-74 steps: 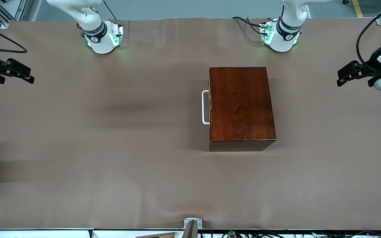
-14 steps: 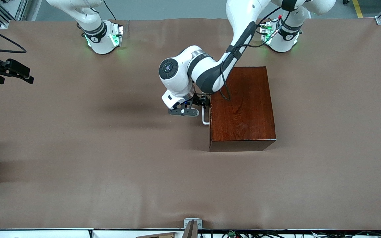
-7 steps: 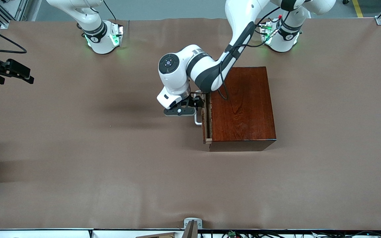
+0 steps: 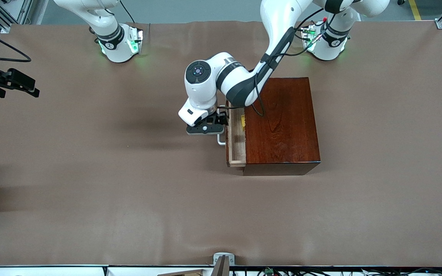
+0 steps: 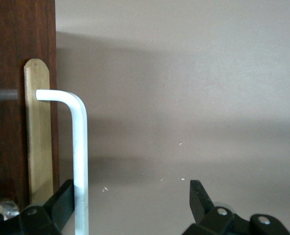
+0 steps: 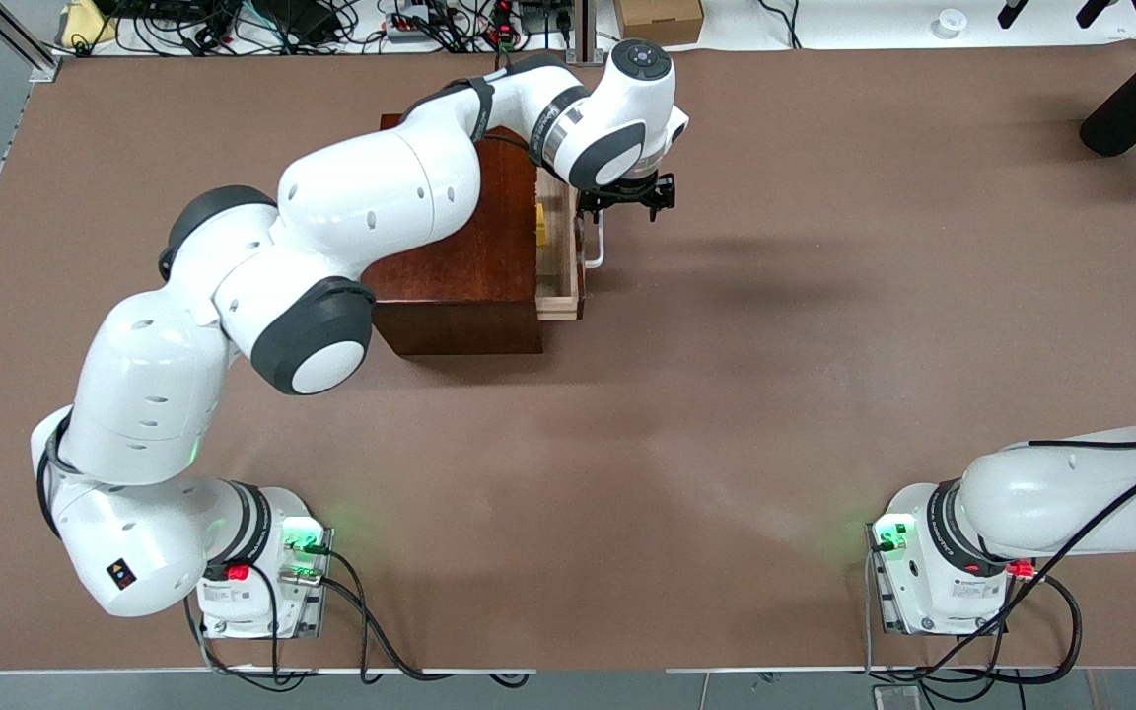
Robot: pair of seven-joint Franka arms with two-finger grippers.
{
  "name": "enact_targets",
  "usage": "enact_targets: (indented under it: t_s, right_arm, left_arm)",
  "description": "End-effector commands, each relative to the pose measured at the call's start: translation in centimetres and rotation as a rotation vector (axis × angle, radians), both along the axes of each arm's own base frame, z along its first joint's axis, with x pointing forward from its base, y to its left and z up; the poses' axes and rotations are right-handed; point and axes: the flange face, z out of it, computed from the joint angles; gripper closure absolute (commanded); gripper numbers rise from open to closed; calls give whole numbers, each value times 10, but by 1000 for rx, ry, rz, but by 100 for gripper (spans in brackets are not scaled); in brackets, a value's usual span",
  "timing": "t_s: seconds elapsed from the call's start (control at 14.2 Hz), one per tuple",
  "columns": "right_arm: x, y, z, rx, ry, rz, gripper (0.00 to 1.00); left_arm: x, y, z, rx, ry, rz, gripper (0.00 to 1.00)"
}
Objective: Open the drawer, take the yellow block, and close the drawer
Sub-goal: 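Pull the drawer out of the box with the left gripper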
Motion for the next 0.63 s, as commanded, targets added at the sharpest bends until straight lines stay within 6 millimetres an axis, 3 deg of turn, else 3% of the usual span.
enact_targets:
  t_s: [0.0,0.35,0.56]
  right_arm:
    - [1,-3,2,13,3,4,0]
    - [1,-3,1,13,3,4,0]
    - [3,-2,-1,13,9,6,0]
  left_arm:
    - [-10,-20,-3,-69,-8,15,0]
    - [-25,-43,9,-178,-24,-5,0]
    - [-34,-55,6,-226,-31,-18,0]
